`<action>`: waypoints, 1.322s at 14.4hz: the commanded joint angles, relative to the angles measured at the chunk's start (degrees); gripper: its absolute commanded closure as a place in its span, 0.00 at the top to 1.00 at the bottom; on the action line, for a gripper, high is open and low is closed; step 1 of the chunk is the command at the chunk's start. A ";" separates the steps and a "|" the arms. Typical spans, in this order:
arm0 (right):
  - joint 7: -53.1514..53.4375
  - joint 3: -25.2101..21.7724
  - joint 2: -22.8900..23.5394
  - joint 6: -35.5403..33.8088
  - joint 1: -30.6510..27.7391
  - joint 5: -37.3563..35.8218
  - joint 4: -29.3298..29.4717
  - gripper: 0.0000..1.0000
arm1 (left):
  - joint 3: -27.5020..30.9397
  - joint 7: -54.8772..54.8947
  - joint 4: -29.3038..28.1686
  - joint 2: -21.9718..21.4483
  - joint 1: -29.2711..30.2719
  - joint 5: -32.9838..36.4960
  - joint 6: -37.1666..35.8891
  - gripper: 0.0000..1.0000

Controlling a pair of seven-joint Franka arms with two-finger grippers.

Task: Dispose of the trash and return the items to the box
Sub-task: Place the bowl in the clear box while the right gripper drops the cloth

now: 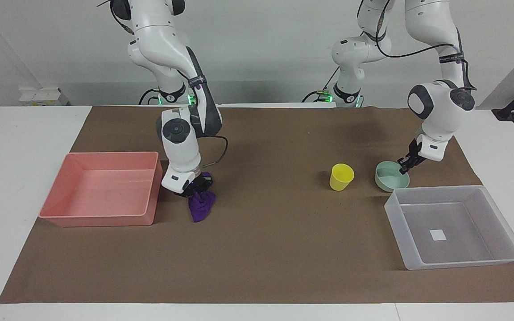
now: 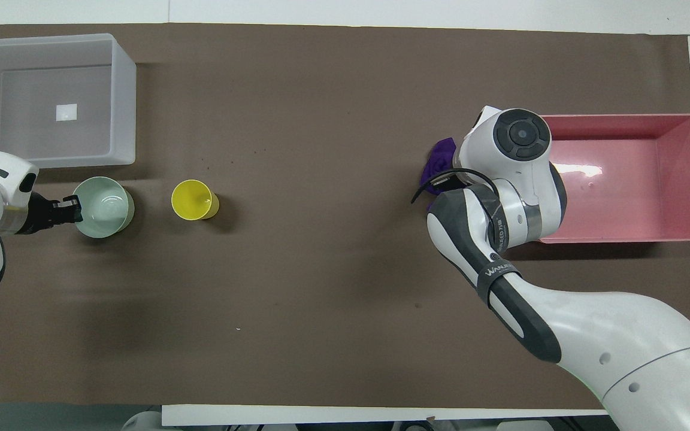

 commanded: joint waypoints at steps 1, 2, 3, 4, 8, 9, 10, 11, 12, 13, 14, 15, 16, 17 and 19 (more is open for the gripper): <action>0.33 0.32 -2.32 -4.10 -2.20 0.35 1.83 0.00 | -0.12 -0.26 4.22 -3.78 0.12 0.98 -9.27 0.00; 0.42 0.32 -3.64 -6.47 -2.12 0.35 2.88 0.00 | -0.21 -0.17 7.72 -4.49 0.04 0.98 -13.84 0.00; 0.68 0.32 -5.30 -9.02 -2.21 0.35 3.67 0.00 | -0.21 -0.26 12.36 -4.49 0.04 0.98 -19.10 0.00; 0.60 0.15 -6.80 -10.78 -2.47 0.35 4.29 0.00 | -0.38 -0.17 17.37 -3.71 0.12 0.98 -23.25 0.00; -1.76 -0.29 -11.29 -22.71 -6.41 -0.53 11.29 0.00 | -0.21 -0.70 26.21 2.96 0.21 -2.52 -18.58 0.00; -5.17 -0.29 -11.47 -26.49 -8.86 -0.53 14.46 0.00 | -0.12 -0.87 26.47 4.63 0.39 -2.88 -15.58 0.00; -9.73 -0.38 -11.65 -29.05 -11.67 -0.53 16.32 0.00 | 0.06 -0.88 28.30 7.17 0.47 -2.89 -13.64 0.00; -13.52 -0.30 -12.34 -29.95 -14.83 -0.53 16.51 0.00 | 0.23 -0.88 32.23 11.02 0.56 -2.80 -12.66 0.00; -16.17 -0.29 -13.13 -31.18 -17.39 -0.53 16.42 0.00 | 0.32 -0.88 36.54 14.89 0.56 -2.88 -12.39 0.00; -18.45 -0.29 -13.66 -32.58 -19.59 -0.53 16.34 0.00 | 0.32 -0.88 39.19 18.41 0.91 -2.80 -11.26 0.00; -20.83 -0.29 -14.63 -33.29 -21.87 -0.53 15.03 0.00 | 0.32 -0.88 39.39 19.92 1.09 -2.80 -8.81 0.00; -23.11 -0.29 -16.12 -31.30 -24.42 -0.53 10.23 0.00 | 0.32 -0.88 38.87 21.68 1.18 -2.62 -5.48 0.00; -23.14 -0.29 -17.70 -26.67 -24.53 -0.62 6.18 0.00 | 0.32 -0.79 38.69 23.52 1.18 -2.53 -3.18 0.00; -23.05 -0.29 -18.15 -23.66 -24.36 -0.62 3.01 0.00 | 0.32 -0.79 38.69 25.11 1.18 -2.27 -1.94 0.00; -22.00 -0.21 -14.75 -19.88 -24.36 -0.62 1.57 0.00 | 0.67 -0.96 37.99 26.44 1.18 -2.09 -2.01 0.00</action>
